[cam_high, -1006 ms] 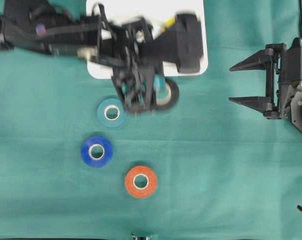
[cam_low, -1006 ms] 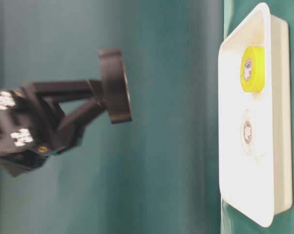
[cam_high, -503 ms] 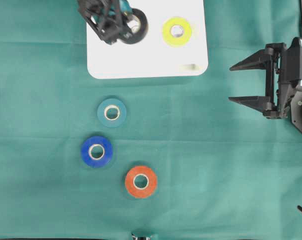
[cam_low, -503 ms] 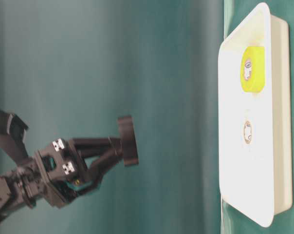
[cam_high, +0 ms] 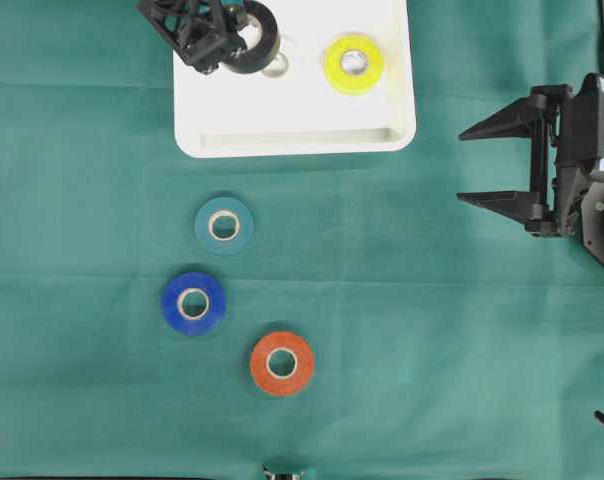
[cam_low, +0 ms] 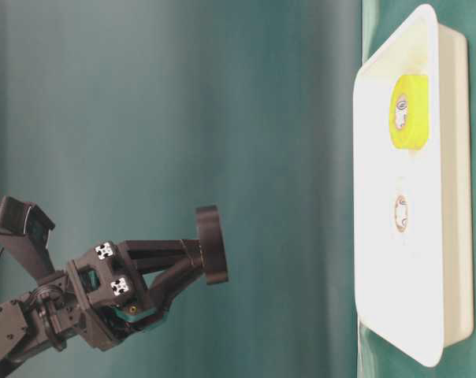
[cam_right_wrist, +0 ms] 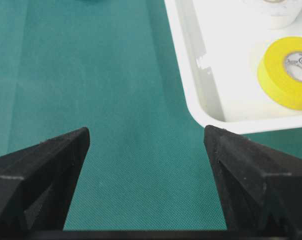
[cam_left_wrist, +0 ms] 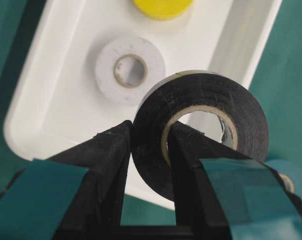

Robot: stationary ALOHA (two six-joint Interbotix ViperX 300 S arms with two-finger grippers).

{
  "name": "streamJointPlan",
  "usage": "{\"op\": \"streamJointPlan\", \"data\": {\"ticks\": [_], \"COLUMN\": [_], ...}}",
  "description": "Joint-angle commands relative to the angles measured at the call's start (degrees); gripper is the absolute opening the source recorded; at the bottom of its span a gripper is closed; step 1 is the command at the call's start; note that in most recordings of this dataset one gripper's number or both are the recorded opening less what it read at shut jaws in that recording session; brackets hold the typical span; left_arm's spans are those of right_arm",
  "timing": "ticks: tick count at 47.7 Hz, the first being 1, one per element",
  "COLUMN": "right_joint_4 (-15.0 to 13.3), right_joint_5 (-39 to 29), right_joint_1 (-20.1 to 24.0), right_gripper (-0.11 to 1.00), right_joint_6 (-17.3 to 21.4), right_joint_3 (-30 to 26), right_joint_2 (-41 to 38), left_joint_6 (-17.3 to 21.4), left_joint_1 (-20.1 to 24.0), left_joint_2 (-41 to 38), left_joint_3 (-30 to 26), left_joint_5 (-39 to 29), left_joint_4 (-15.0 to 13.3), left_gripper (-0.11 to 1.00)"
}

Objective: Pick up the tape from a random location and place it into the white case.
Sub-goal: 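Lift the black roll and carry it over the tray, then lower the black roll into the tray's lower-left corner and release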

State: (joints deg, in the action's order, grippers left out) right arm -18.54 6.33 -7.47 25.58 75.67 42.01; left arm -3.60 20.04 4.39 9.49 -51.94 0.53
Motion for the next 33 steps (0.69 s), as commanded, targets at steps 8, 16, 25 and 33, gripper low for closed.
{"op": "streamJointPlan", "data": {"ticks": [8,16,25,33], "right_joint_4": [0.0,-0.09,-0.09,-0.09], "right_joint_5": [0.26,0.26,0.26,0.26], "right_joint_1": [-0.09,-0.09,0.0,0.0], "right_gripper": [0.88,0.88,0.88,0.88], "right_joint_6": [-0.18,-0.18,-0.18,-0.18], "right_joint_3": [-1.32,-1.41,-1.41,-1.41], "right_joint_2": [-0.09,-0.09,-0.09,-0.09], "left_joint_6": [-0.18,-0.44,-0.44,-0.53], "left_joint_1": [-0.44,-0.44,-0.18,-0.18], "left_joint_2": [0.53,-0.18,-2.11,-2.99], "left_joint_3": [3.6,8.17,12.83,13.54], "left_joint_5": [3.87,8.88,13.97,14.77], "left_joint_4": [0.09,0.09,0.0,0.0], "left_gripper": [0.18,0.18,0.18,0.18]}}
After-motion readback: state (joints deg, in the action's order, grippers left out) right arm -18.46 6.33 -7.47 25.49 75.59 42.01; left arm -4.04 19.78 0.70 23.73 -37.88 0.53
